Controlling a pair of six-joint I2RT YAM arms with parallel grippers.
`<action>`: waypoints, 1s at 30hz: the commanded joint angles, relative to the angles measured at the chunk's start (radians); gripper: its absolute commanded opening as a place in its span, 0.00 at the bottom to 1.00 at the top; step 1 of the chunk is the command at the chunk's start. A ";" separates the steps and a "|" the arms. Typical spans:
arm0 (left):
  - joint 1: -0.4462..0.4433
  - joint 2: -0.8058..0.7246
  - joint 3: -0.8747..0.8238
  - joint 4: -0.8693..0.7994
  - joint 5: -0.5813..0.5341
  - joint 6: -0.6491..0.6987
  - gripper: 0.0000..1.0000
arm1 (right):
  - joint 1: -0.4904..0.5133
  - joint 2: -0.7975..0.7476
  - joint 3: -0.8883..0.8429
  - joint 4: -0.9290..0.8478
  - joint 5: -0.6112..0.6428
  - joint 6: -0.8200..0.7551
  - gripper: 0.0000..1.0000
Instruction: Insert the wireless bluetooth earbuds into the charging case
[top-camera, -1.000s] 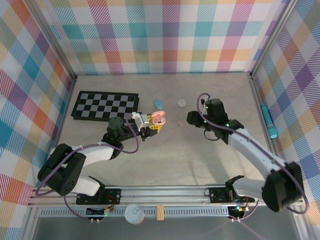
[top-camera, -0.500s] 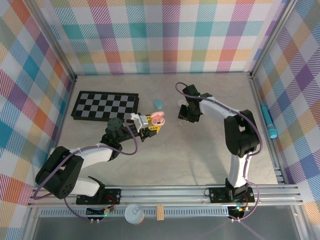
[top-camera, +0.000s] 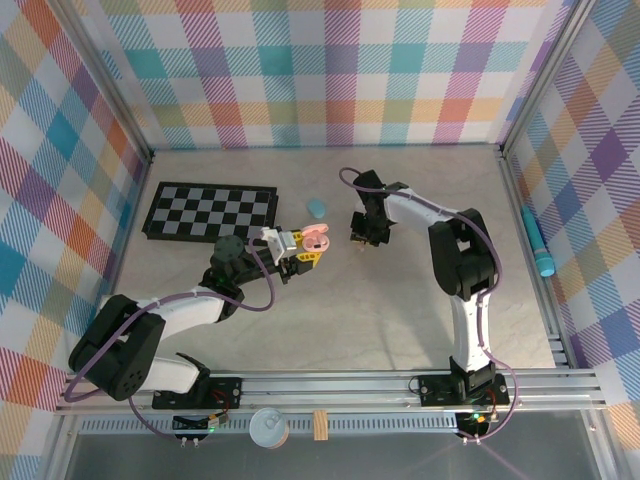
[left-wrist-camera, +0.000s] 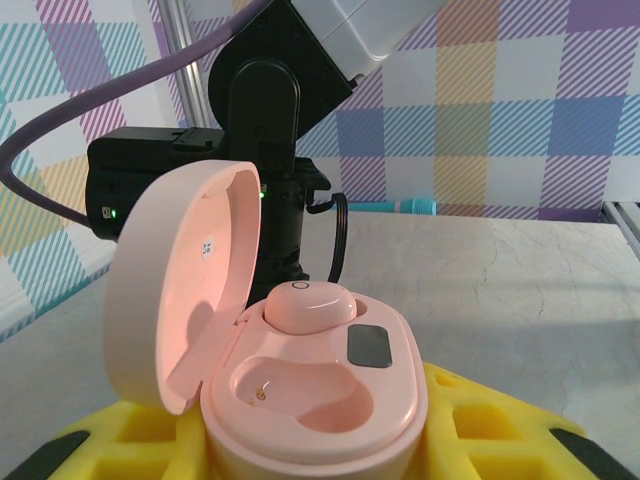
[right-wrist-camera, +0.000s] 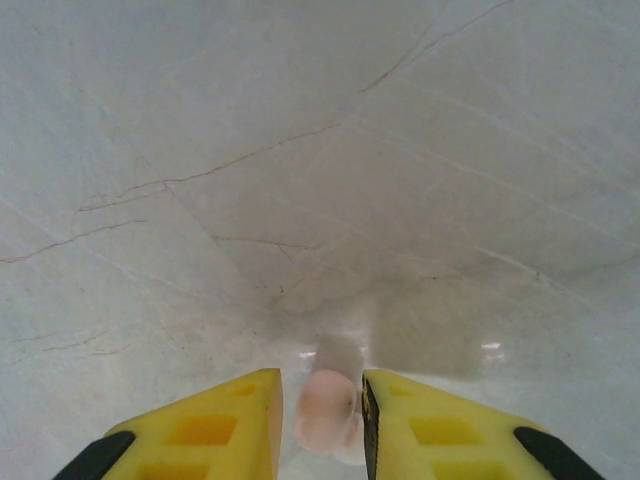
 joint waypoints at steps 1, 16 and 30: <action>0.009 -0.011 -0.009 0.024 0.017 0.019 0.27 | 0.003 0.023 0.026 -0.039 -0.015 0.010 0.27; 0.009 -0.008 -0.006 0.023 0.021 0.018 0.27 | 0.004 -0.009 0.014 -0.019 -0.026 -0.002 0.20; 0.002 0.070 0.024 0.051 -0.091 -0.022 0.27 | 0.008 -0.390 -0.259 0.180 -0.100 -0.033 0.18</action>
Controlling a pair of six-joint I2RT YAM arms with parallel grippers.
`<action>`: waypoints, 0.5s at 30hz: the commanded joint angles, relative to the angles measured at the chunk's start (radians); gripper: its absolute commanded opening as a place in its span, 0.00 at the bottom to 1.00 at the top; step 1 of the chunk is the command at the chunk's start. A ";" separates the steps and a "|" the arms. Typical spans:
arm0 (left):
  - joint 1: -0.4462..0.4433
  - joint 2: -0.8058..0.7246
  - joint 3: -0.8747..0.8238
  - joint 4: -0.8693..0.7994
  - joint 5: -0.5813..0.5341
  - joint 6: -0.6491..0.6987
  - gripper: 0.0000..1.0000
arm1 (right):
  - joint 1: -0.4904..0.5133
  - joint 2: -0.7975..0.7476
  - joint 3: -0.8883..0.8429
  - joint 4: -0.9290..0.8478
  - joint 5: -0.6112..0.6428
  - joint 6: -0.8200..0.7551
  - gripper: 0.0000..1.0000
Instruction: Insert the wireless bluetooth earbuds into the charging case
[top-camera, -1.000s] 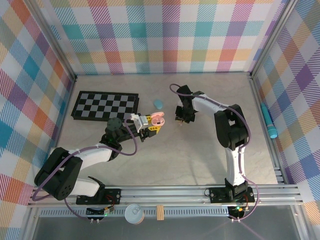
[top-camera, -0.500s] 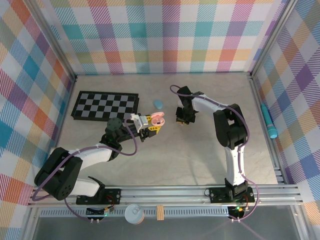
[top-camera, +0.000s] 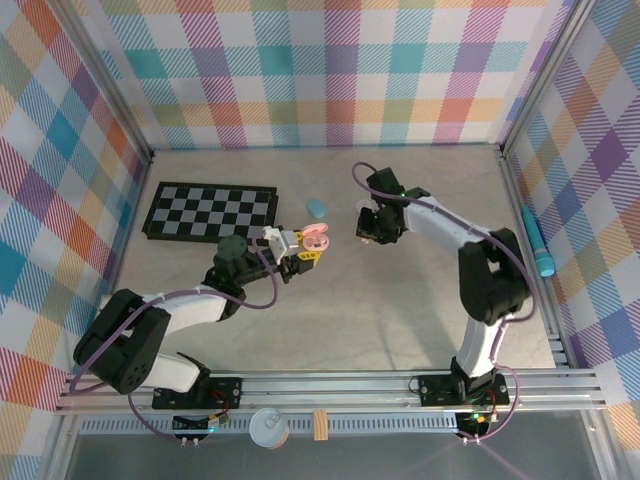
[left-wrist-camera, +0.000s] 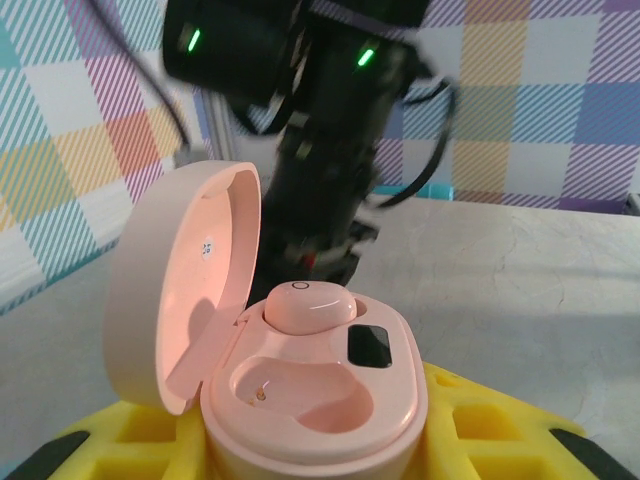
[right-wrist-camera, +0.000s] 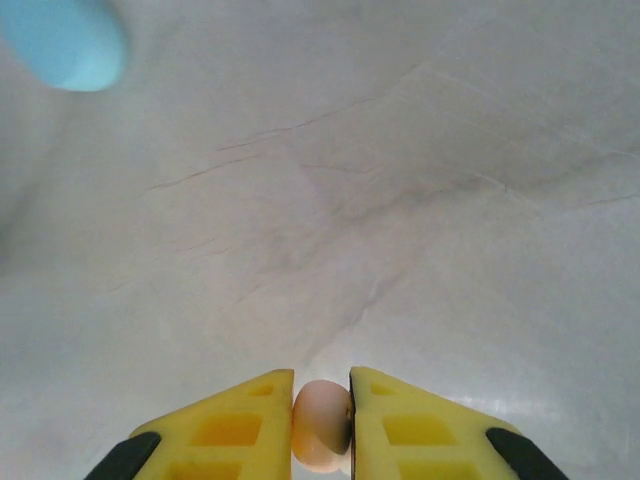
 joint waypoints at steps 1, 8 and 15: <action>-0.001 0.031 0.030 0.049 -0.050 -0.013 0.26 | 0.009 -0.126 -0.067 0.071 -0.060 -0.025 0.18; -0.031 0.090 0.074 0.051 -0.114 0.001 0.27 | 0.044 -0.352 -0.130 0.143 -0.107 -0.069 0.18; -0.066 0.127 0.110 0.053 -0.158 0.013 0.26 | 0.125 -0.468 -0.173 0.287 -0.148 -0.111 0.18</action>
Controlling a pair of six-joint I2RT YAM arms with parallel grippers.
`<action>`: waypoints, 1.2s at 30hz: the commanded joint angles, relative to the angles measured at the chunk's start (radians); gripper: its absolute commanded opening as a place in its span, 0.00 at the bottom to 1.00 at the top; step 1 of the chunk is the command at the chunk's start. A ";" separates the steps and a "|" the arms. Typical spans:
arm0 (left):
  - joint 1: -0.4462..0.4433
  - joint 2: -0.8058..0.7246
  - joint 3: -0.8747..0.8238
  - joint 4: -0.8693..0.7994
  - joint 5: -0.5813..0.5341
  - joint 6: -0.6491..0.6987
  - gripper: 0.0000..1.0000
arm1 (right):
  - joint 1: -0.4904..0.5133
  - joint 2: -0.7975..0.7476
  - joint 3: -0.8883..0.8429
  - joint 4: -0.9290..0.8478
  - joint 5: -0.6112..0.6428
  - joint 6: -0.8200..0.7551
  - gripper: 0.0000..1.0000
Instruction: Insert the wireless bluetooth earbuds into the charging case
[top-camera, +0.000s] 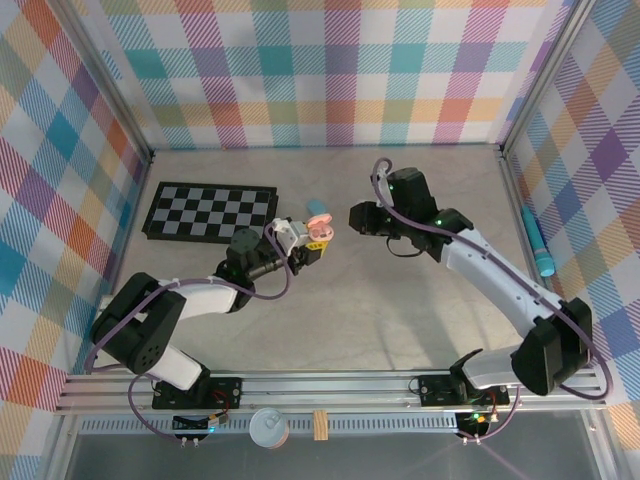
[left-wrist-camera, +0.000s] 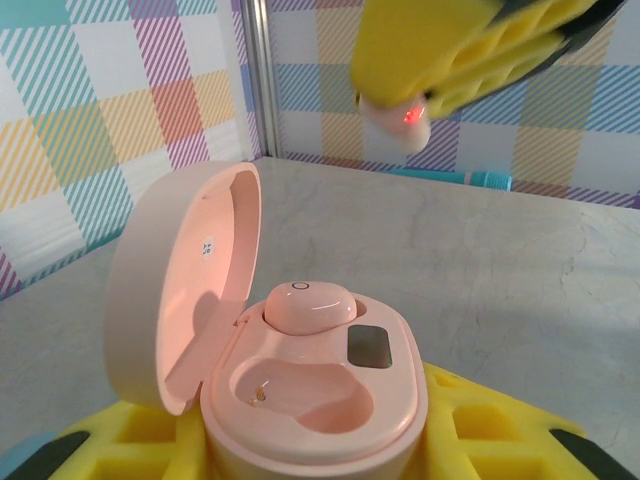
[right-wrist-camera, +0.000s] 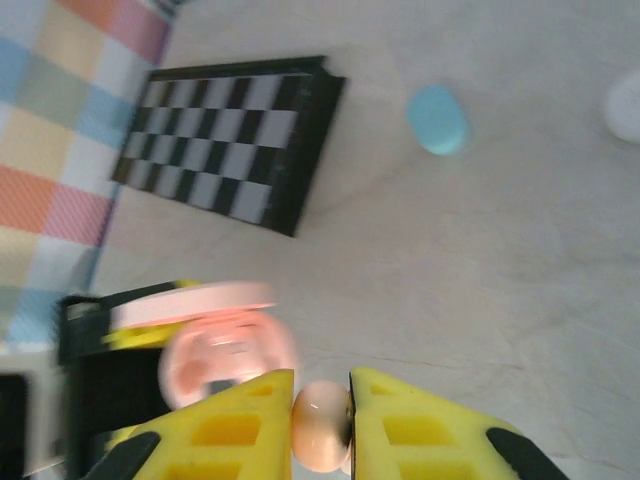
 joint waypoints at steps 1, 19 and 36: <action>-0.024 0.013 0.031 0.052 -0.028 0.019 0.26 | 0.028 -0.028 -0.032 0.120 -0.057 -0.033 0.18; -0.055 -0.005 0.044 0.067 -0.078 -0.002 0.26 | 0.113 0.069 -0.050 0.250 -0.099 -0.010 0.19; -0.055 -0.003 0.049 0.079 -0.085 -0.015 0.26 | 0.136 0.120 -0.049 0.263 -0.115 0.000 0.19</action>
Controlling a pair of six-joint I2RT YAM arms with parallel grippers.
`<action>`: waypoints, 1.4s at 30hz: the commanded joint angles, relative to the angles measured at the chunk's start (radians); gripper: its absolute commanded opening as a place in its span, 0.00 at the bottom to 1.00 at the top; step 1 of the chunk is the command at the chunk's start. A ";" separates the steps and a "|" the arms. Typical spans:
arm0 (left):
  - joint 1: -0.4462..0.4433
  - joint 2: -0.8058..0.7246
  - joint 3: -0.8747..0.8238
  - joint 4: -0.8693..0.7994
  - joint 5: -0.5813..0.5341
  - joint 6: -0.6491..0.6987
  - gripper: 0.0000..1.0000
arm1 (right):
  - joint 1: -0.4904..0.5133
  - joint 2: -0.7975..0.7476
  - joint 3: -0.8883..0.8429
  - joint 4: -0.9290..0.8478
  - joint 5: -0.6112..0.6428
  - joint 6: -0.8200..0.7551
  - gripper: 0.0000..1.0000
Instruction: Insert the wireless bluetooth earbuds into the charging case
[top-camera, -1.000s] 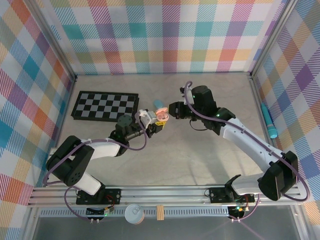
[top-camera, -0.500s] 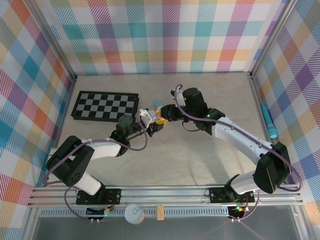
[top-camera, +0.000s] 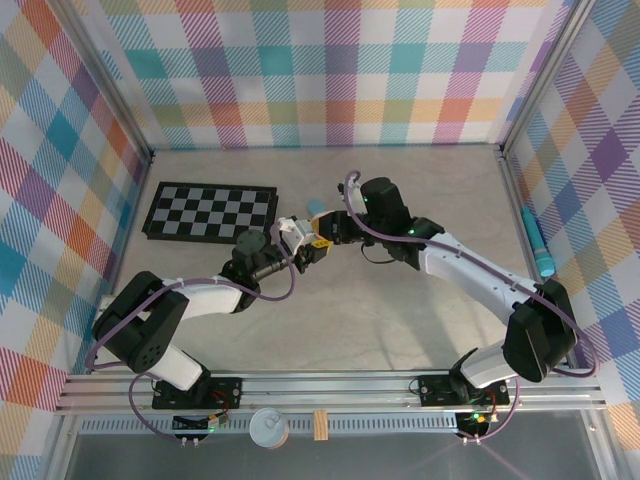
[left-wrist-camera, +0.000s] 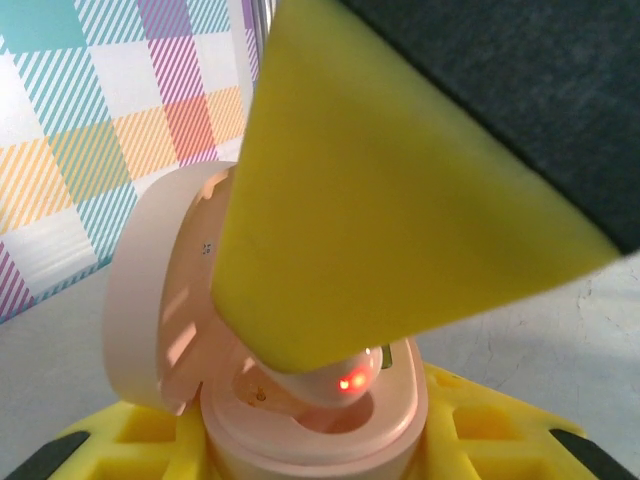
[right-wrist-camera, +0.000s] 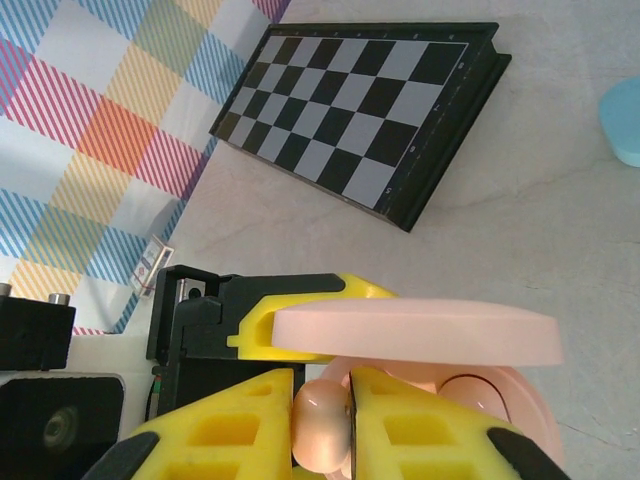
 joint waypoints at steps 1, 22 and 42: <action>-0.008 -0.011 0.029 0.056 -0.007 -0.005 0.26 | 0.015 0.020 0.000 0.023 -0.025 0.007 0.19; -0.009 -0.051 0.019 0.045 -0.006 -0.002 0.25 | 0.020 0.008 -0.015 -0.019 0.102 -0.009 0.27; -0.007 -0.053 0.005 0.062 -0.012 0.026 0.25 | 0.019 -0.161 -0.097 0.063 0.148 -0.046 0.45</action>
